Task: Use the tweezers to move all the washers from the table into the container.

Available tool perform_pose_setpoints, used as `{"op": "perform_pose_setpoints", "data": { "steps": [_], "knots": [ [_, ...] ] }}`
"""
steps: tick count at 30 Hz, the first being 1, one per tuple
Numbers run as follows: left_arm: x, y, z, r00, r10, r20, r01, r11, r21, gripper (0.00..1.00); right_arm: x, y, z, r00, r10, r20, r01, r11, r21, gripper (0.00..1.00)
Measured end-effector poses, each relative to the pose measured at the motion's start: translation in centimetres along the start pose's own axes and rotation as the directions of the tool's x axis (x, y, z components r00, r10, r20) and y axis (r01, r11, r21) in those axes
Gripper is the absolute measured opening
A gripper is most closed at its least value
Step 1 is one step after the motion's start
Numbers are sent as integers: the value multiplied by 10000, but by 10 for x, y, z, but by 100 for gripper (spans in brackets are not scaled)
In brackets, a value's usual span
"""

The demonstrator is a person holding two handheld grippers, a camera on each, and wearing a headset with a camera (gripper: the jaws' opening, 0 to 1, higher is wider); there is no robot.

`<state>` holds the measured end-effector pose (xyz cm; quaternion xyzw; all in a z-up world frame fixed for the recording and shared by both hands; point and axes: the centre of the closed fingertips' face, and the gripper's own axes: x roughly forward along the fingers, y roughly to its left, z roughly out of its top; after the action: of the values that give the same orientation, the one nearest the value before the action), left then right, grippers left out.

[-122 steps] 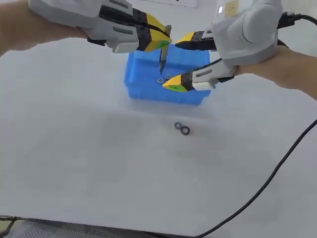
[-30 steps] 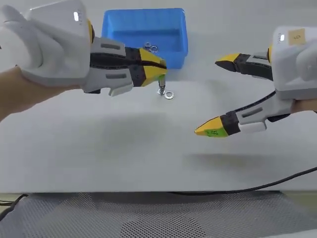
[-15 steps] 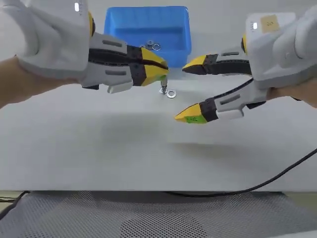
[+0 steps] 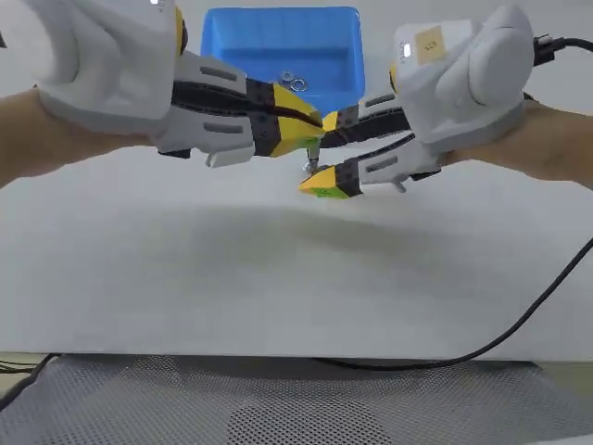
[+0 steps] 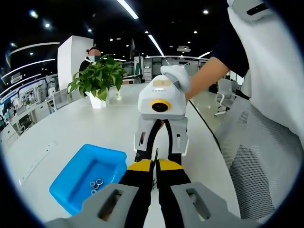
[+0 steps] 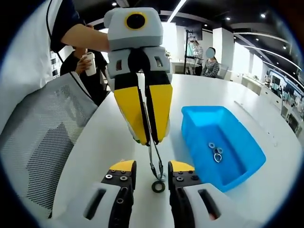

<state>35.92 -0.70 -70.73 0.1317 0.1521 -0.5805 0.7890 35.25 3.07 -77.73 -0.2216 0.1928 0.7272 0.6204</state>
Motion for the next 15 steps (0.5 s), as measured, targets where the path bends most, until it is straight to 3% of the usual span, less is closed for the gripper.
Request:
{"op": "perform_pose_setpoints", "data": {
  "steps": [8, 15],
  "knots": [
    [-2, 5, -2, 10000, 27, -67, -27, 10000, 29, 5, 6, -5, 1, 9999, -123, 15, 123, 9998, -124, 12],
    [-1, 6, -1, 9999, 99, -89, -98, 9999, 81, 5, 6, -7, 2, 9999, -132, -6, 132, 9996, -244, 11]
  ]
}}
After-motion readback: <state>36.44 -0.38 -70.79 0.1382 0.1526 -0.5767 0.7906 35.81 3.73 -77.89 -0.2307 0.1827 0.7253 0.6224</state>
